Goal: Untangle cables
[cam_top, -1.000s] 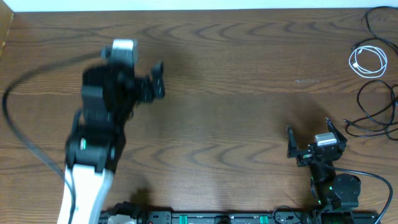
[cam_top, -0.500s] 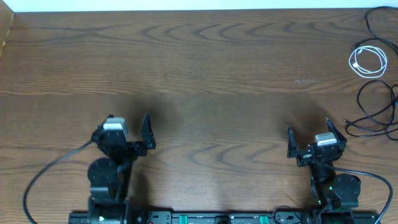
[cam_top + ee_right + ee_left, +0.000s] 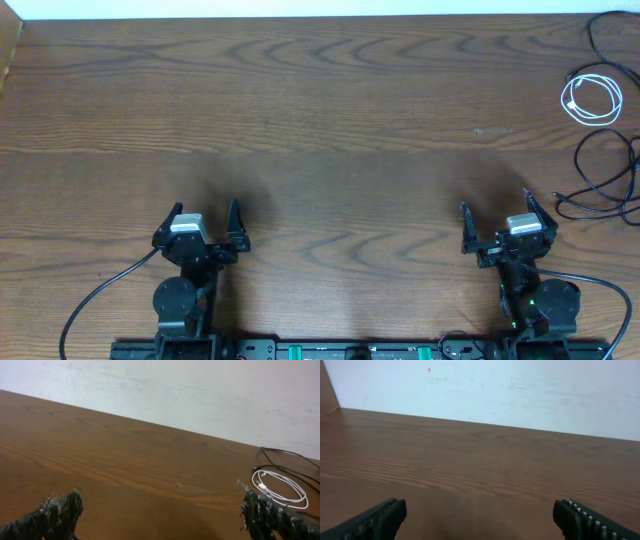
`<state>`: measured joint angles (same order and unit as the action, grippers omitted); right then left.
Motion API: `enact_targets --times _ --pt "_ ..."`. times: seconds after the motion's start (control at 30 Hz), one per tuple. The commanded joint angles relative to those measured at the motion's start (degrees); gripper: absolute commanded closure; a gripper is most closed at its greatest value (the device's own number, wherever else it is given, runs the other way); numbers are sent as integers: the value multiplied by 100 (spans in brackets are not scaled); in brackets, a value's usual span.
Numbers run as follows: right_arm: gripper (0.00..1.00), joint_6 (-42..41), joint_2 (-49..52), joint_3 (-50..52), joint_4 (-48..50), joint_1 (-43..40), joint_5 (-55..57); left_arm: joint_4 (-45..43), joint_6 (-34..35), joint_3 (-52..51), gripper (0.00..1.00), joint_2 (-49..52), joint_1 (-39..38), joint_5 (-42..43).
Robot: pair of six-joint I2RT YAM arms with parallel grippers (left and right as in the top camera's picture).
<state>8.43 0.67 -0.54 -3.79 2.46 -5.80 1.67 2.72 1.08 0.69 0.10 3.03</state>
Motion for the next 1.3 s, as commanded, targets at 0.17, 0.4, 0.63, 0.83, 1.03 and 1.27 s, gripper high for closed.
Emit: enact_targets --times 0.17,0.4,0.63,0.83,1.03,1.27 --pt "1 -22 -37 22 -7 -22 -35 234 -57 -85 2 -48 273 -114" --pt "1 -22 -37 22 -7 -22 -35 232 -57 -85 2 -35 273 -114" --pt "1 -22 -37 22 -7 -22 -35 232 -57 -85 2 -35 273 -114" --pt "1 -22 -37 22 -7 -22 -35 232 -57 -85 2 -35 273 -114" --pt "1 -22 -37 22 -7 -22 -35 232 -57 -85 2 -35 273 -114" --pt "1 -22 -37 22 -7 -22 -35 232 -57 -85 2 -35 273 -114"
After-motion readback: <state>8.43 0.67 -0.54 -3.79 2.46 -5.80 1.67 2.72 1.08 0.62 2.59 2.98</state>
